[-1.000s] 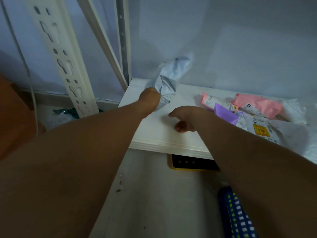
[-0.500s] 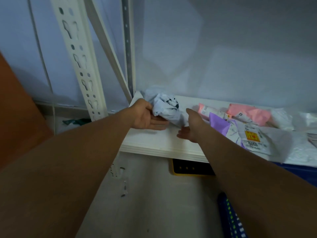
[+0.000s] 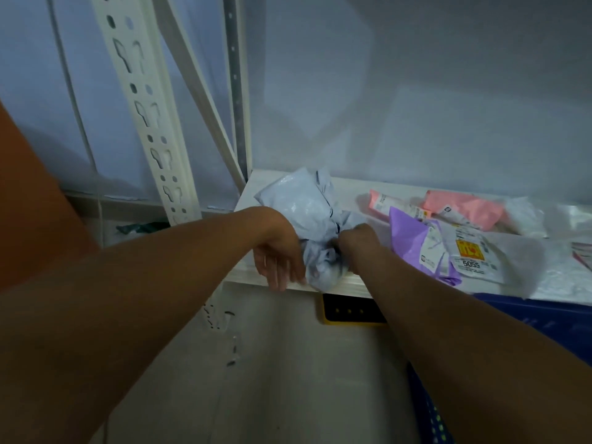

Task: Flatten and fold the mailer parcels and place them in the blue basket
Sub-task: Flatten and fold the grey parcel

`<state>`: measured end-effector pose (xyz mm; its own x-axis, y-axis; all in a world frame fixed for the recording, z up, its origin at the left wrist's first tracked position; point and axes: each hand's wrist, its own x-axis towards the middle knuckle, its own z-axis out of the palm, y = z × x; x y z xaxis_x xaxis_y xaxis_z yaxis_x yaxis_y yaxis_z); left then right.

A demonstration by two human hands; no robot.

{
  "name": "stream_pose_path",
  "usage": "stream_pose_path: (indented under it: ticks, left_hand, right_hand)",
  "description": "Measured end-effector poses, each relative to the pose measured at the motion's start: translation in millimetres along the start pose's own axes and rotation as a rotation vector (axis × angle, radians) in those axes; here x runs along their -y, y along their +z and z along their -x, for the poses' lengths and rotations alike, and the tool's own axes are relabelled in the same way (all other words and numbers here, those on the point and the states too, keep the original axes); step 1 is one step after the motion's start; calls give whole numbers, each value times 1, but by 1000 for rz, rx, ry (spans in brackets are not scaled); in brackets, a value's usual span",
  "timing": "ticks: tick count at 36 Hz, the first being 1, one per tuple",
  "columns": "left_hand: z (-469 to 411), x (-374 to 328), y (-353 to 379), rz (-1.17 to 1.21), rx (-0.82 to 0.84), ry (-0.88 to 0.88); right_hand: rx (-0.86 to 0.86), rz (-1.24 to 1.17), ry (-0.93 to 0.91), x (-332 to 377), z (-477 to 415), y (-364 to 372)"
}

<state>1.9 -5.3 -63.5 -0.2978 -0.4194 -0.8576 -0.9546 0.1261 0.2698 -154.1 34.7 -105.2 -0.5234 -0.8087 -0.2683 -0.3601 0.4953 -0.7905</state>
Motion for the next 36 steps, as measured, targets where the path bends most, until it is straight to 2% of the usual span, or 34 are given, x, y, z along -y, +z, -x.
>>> stream_pose_path:
  ticks: [2, 4, 6, 8, 10, 13, 14, 16, 20, 23, 27, 30, 33, 36]
  left_hand:
    - [4, -5, 4, -97, 22, -66]
    - [10, -11, 6, -147, 5, -58]
    - [17, -19, 8, -144, -55, 33]
    - [19, -27, 9, -86, -168, 196]
    - [14, -32, 13, 9, -396, 435]
    - [1, -31, 12, 2, -1004, 759]
    - [-3, -33, 9, -24, -1150, 778]
    - [-6, -43, -1, -97, -1272, 724]
    - [-28, -59, -20, -542, -1234, 411]
    - [-48, -48, -19, -674, -1182, 316]
    - [-61, -27, -16, -716, -1138, 309]
    - [-73, -8, -15, -542, -1152, 336]
    - [-85, 9, -9, -453, -1160, 336]
    - [-95, 21, 0, -427, -1199, 350]
  right_hand:
    - [-46, 26, -51, -2, -1, -2]
    - [-66, 131, -114, -3, -6, -6]
    - [-67, 193, -193, -2, -9, -11]
    - [-77, 239, -237, -1, -11, -14]
    - [-113, 246, -238, 1, -15, -16]
    - [-165, 225, -256, 5, -21, -19]
    - [-166, 211, -262, 7, -23, -19]
    - [-167, 189, -270, 10, -32, -19]
    - [-193, 220, -279, 20, -41, -19]
    - [-162, 293, -298, 26, -36, -13]
    - [-112, 459, -390, 19, -44, 6]
    - [-95, 479, -418, 8, -50, 23]
    - [-118, 422, -363, 3, -51, 33]
    - [-108, 574, -390, -6, -52, 42]
